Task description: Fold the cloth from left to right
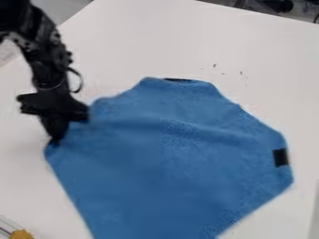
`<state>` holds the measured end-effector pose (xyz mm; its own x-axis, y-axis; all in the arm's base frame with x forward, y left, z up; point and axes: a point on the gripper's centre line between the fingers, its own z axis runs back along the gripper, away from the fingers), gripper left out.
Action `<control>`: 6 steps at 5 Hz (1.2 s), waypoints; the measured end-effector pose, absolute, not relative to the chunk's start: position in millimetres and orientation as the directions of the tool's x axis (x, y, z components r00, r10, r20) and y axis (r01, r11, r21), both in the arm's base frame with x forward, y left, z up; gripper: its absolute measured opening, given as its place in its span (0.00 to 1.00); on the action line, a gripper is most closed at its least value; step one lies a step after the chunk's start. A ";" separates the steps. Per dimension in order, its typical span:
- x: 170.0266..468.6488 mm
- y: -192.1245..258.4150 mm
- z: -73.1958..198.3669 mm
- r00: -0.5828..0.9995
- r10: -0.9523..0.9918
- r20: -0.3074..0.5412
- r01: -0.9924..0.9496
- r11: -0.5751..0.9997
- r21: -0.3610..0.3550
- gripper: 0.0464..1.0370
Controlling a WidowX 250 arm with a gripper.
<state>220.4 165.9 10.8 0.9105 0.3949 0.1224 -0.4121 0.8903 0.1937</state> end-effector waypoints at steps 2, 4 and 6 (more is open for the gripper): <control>204.9 222.0 43.8 0.871 0.448 0.203 -0.490 0.824 0.284 0.01; 221.6 192.6 70.6 0.887 0.405 0.223 -0.455 0.850 0.264 0.01; 246.0 99.6 74.2 0.925 0.327 0.195 -0.361 0.916 0.175 0.01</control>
